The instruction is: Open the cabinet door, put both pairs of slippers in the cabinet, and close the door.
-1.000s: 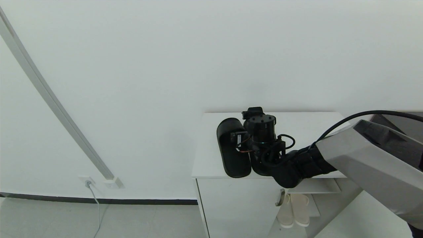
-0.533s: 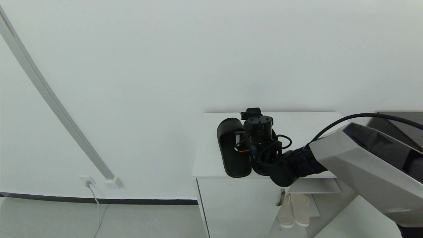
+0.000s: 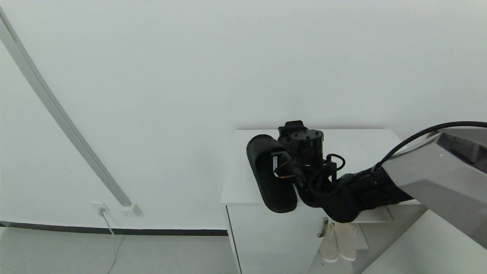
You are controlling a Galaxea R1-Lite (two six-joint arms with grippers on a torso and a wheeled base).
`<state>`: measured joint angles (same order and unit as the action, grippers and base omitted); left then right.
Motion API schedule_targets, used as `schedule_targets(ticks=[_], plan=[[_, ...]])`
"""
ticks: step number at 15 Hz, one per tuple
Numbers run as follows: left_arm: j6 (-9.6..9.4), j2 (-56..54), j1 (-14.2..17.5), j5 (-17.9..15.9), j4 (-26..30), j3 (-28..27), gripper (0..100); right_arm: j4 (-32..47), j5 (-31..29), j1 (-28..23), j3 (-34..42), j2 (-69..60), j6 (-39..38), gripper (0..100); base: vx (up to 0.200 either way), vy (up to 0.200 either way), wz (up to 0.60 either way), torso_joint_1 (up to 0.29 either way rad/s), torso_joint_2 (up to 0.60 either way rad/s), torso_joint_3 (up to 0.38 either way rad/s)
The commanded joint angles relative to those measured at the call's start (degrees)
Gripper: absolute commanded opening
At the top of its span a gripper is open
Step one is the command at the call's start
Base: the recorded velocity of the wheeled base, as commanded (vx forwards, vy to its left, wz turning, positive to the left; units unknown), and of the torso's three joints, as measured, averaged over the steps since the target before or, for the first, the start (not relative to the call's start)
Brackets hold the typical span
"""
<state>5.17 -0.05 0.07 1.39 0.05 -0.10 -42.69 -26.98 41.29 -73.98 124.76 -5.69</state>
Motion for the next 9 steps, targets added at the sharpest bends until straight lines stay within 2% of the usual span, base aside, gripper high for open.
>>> schedule_targets(ticks=[1,4,9], plan=[[0.02,0.0,0.0,0.0,0.0,0.0,0,0.2,6.3,3.1,13.8,-14.7,0.6,0,0.000,0.000,0.00,0.000,0.00,0.000],[-0.07,0.0,0.0,0.0,0.0,0.0,0,0.2,13.7,3.3,27.1,-26.2,2.2,0,0.000,0.000,0.00,0.000,0.00,0.000],[0.19,0.0,0.0,0.2,0.0,0.0,0,0.8,15.6,3.2,28.0,-25.9,2.3,0,0.000,0.000,0.00,0.000,0.00,0.000]])
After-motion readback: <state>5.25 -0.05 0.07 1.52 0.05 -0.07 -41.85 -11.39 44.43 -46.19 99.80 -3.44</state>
